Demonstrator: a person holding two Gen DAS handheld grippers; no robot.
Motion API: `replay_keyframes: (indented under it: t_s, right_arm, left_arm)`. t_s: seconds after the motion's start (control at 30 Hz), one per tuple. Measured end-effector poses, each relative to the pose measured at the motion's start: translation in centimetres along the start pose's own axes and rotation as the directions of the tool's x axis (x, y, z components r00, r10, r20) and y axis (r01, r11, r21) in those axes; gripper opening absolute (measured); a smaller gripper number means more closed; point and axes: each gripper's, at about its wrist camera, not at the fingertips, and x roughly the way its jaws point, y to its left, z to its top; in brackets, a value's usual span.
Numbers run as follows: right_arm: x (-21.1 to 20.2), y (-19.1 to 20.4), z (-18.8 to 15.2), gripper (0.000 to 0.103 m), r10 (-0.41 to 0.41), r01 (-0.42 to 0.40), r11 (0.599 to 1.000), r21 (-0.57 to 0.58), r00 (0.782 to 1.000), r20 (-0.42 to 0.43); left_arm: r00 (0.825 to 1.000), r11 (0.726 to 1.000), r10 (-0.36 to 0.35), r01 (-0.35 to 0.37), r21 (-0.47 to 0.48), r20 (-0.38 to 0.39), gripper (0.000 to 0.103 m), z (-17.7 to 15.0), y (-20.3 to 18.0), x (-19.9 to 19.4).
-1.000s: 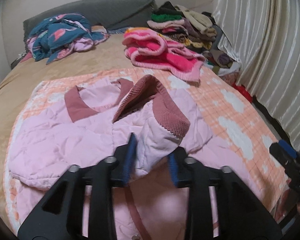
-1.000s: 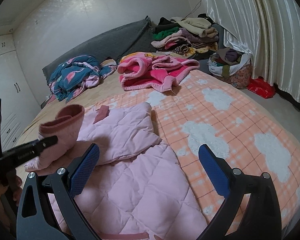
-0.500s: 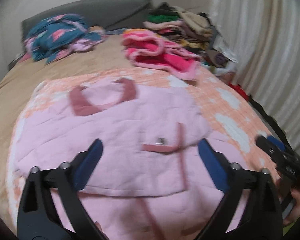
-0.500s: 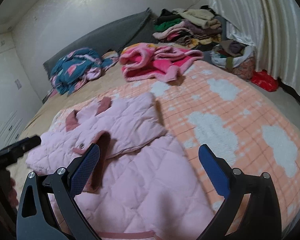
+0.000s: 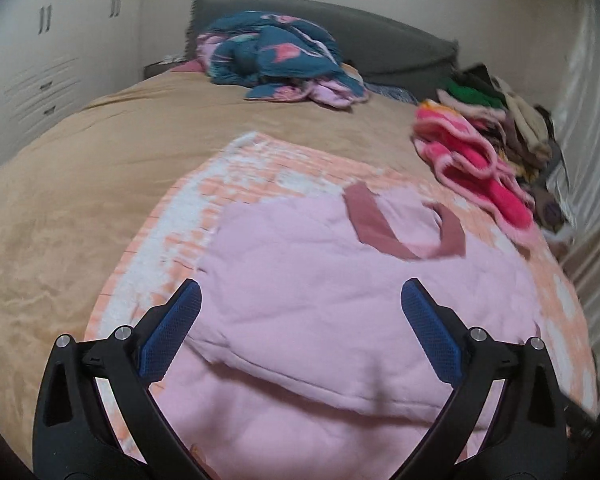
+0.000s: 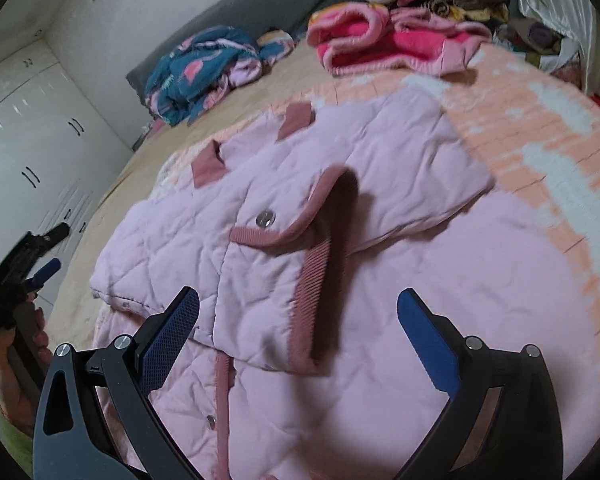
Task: Fold large clothes
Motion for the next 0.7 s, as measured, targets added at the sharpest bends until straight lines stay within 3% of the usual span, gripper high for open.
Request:
replay_keyframes:
  t_s: [0.17,0.43,0.53,0.57,0.6,0.63,0.7]
  right_arm:
    - [2.1,0.5,0.0,0.099,-0.022,0.022,1.000,0.012,1.000,-0.017]
    - [4.6,-1.0,-0.2,0.096,0.006,-0.005,0.995,0.101,1.000,-0.007]
    - [4.7,-0.5,-0.1,0.064,0.031,-0.031,0.997,0.076,1.000,0.007]
    - [4.7,-0.4,0.0,0.061,0.038,-0.038,0.996,0.075,0.999,0.007]
    - [4.6,-0.3,0.0,0.048,0.033,-0.034,0.997,0.071,0.999,0.016]
    - [4.5,-0.2,0.2,0.024,0.046,-0.047,0.997,0.063,0.999,0.022]
    - [3.8,0.3,0.8,0.016,0.052,-0.054,0.998,0.039,0.997,0.053]
  left_arm:
    - [0.999,0.999,0.047,-0.047,-0.013,0.015,0.094,0.0,2.7,1.2]
    - [1.000,0.996,0.015,-0.013,-0.086,0.016,0.094,-0.4,7.1,3.0]
    - [0.999,0.995,0.015,-0.010,-0.104,0.040,0.094,0.1,8.3,2.8]
    - [0.999,0.994,0.014,-0.009,-0.106,0.047,0.094,0.3,8.5,2.8]
    - [0.999,0.994,0.014,-0.008,-0.110,0.052,0.094,0.4,8.8,2.8]
    - [0.999,0.993,0.014,-0.008,-0.117,0.053,0.094,0.5,9.1,2.8]
    - [0.998,0.993,0.007,0.000,-0.119,0.057,0.094,0.6,9.3,2.8]
